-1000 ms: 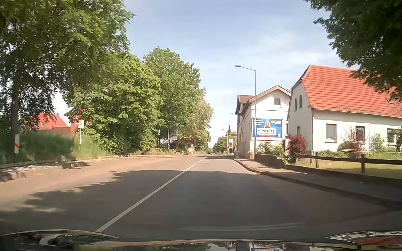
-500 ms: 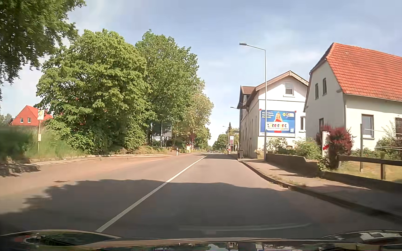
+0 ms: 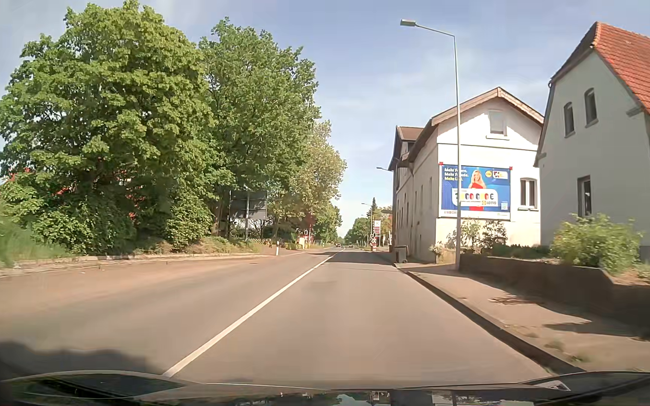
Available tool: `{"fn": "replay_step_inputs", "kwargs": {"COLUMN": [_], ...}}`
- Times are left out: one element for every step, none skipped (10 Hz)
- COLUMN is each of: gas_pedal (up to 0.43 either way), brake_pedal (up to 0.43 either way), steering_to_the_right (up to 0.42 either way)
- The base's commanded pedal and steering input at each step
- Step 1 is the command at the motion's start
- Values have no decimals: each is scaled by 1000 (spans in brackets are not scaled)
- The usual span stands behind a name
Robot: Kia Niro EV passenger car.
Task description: Follow the waypoints while adhering to traffic rules and regulations
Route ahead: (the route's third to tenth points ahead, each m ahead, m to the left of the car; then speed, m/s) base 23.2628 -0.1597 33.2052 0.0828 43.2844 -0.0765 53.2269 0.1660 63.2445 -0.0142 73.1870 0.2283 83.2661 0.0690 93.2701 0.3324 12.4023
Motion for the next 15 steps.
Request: {"fn": "replay_step_inputs", "kwargs": {"gas_pedal": [0,0,0,0,0,0,0,0,0,0,0,0,0,0,0], "brake_pedal": [0,0,0,0,0,0,0,0,0,0,0,0,0,0,0], "steering_to_the_right": [-2,-2,-2,-2,-2,-2,-2,-2,0,0,1,1,1,2,1]}}
